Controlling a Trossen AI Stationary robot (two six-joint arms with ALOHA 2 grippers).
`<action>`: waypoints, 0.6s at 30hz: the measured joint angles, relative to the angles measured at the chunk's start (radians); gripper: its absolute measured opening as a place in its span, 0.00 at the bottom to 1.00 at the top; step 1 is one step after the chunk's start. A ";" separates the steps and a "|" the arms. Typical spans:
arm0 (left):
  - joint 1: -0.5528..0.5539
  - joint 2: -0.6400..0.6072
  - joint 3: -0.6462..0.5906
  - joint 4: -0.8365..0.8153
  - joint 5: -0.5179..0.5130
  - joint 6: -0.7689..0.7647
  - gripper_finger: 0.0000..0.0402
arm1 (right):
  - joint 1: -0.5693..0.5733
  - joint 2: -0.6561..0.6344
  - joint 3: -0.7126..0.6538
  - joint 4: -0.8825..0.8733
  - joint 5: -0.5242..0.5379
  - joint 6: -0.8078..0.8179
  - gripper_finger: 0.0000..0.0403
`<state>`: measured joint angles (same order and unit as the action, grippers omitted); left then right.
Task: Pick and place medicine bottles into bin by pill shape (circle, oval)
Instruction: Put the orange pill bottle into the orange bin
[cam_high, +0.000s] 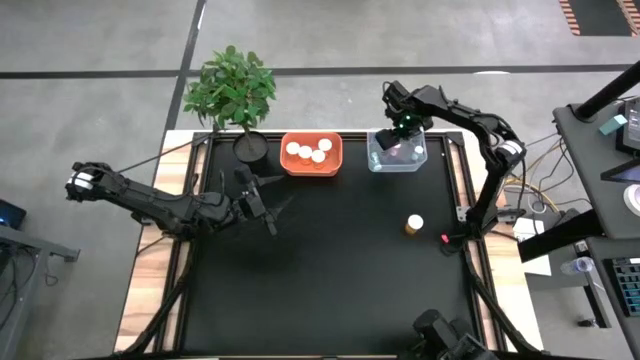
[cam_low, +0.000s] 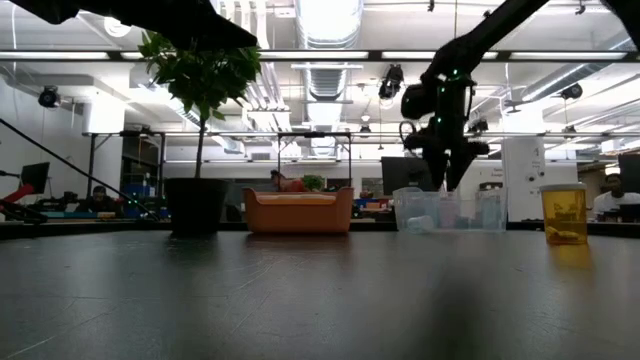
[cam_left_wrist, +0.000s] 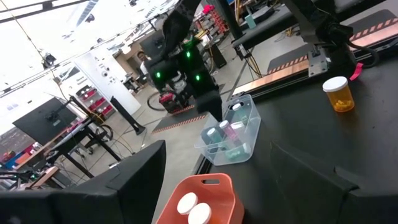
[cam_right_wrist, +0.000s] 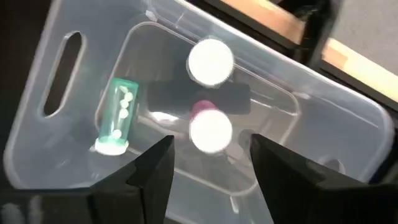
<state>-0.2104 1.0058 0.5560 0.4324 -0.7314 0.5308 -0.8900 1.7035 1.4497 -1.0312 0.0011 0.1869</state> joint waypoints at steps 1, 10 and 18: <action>0.000 0.000 0.000 0.000 0.000 0.000 0.67 | 0.007 -0.018 0.000 -0.010 0.001 0.005 0.50; 0.000 0.003 0.000 0.000 0.000 -0.026 0.67 | 0.192 -0.257 -0.108 0.018 0.009 0.087 0.47; -0.001 0.011 0.000 0.004 0.001 -0.087 0.67 | 0.466 -0.531 -0.363 0.142 0.111 0.213 0.47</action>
<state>-0.2111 1.0172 0.5560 0.4366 -0.7303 0.4442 -0.4243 1.1727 1.0865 -0.8894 0.1117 0.4001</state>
